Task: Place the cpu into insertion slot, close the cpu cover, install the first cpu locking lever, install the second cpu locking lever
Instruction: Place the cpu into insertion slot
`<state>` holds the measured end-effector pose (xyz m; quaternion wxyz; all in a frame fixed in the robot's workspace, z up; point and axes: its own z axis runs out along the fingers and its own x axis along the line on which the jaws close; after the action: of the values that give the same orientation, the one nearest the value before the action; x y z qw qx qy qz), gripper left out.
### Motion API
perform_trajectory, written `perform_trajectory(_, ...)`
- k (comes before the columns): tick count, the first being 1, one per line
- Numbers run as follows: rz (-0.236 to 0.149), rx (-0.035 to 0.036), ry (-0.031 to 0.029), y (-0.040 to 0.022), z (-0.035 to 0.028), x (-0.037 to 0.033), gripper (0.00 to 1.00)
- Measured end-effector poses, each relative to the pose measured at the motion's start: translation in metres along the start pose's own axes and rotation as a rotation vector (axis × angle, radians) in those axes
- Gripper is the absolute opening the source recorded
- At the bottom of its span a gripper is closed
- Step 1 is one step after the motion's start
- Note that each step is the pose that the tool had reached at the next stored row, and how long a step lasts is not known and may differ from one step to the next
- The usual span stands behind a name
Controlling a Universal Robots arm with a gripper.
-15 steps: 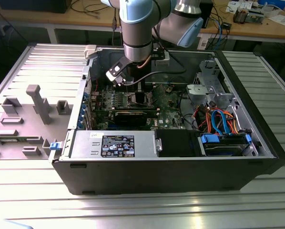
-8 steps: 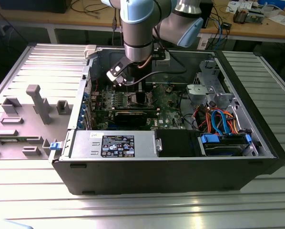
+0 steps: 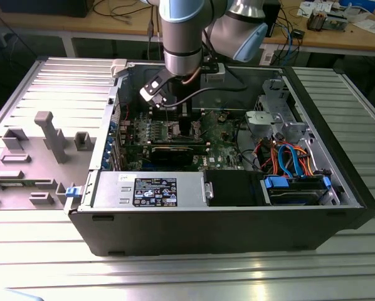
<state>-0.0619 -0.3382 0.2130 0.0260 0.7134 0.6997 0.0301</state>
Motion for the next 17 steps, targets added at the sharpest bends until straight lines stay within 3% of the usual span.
perform_trajectory(2,0.000,0.0105,-0.0021,0.0013,-0.0024,0.0000,0.60)
perform_trajectory(3,0.000,0.0119,-0.0026,0.0016,-0.0025,0.0000,0.53)
perform_trajectory(4,0.000,0.0121,-0.0027,0.0016,-0.0025,0.0000,0.47)
perform_trajectory(5,0.000,0.0123,-0.0027,0.0016,-0.0025,0.0000,0.47)
perform_trajectory(11,0.000,0.0126,-0.0027,0.0017,-0.0025,0.0000,0.11)
perform_trajectory(17,0.000,0.0130,-0.0027,0.0018,-0.0025,0.0000,0.11)
